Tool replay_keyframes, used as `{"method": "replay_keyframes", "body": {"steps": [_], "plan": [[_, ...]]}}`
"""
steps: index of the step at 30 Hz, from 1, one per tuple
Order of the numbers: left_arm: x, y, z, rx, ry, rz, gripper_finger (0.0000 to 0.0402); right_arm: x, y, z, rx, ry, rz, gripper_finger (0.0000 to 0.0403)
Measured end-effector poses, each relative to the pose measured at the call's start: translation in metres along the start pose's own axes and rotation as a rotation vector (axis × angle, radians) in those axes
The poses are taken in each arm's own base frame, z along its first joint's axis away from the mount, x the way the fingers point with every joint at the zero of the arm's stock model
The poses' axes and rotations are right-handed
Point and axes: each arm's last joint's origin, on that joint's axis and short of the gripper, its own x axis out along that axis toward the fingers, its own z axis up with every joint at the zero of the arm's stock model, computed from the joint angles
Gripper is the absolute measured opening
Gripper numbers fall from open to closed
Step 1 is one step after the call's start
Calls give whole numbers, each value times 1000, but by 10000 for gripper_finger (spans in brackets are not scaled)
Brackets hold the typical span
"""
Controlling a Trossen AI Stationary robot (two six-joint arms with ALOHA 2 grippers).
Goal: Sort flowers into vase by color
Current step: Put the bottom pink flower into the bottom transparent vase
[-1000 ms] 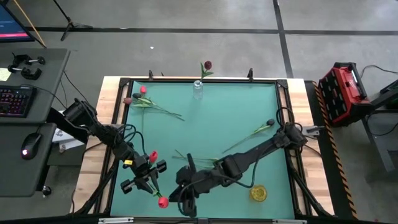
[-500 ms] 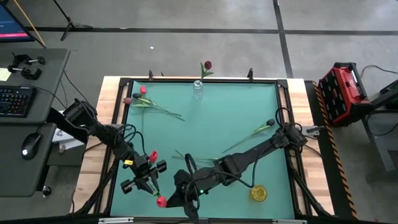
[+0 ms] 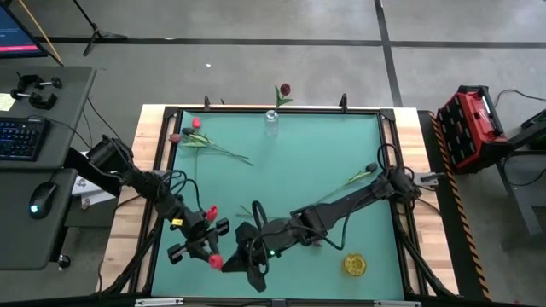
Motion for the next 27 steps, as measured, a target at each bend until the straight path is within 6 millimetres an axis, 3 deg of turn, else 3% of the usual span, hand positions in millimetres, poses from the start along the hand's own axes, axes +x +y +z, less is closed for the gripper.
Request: {"method": "replay_keyframes", "body": {"steps": [8,16,27], "plan": [[-2,9,8,-16,-31,34,135,0,-4,3,-23,-25,-35,0],[-4,1,28,-28,-72,-65,195,0,-7,5,-34,-36,-52,0],[-11,-19,61,82,-209,-146,209,-1,-15,11,-45,-48,-67,0]]}}
